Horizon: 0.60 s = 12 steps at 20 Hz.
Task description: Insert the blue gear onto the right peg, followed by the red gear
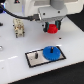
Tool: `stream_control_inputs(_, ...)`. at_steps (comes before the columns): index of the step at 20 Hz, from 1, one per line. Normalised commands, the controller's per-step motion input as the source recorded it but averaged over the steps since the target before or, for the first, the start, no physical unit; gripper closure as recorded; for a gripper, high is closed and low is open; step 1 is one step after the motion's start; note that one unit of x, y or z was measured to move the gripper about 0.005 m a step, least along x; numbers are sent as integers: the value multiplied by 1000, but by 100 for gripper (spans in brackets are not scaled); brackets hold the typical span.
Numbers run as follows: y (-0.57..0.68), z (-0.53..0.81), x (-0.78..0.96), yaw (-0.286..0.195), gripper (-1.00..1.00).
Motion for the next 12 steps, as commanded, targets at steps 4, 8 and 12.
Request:
stream_control_inputs(4,-106,360,809,0,100)
stream_control_inputs(8,-85,282,776,0,100)
stream_control_inputs(12,-131,207,763,0,100)
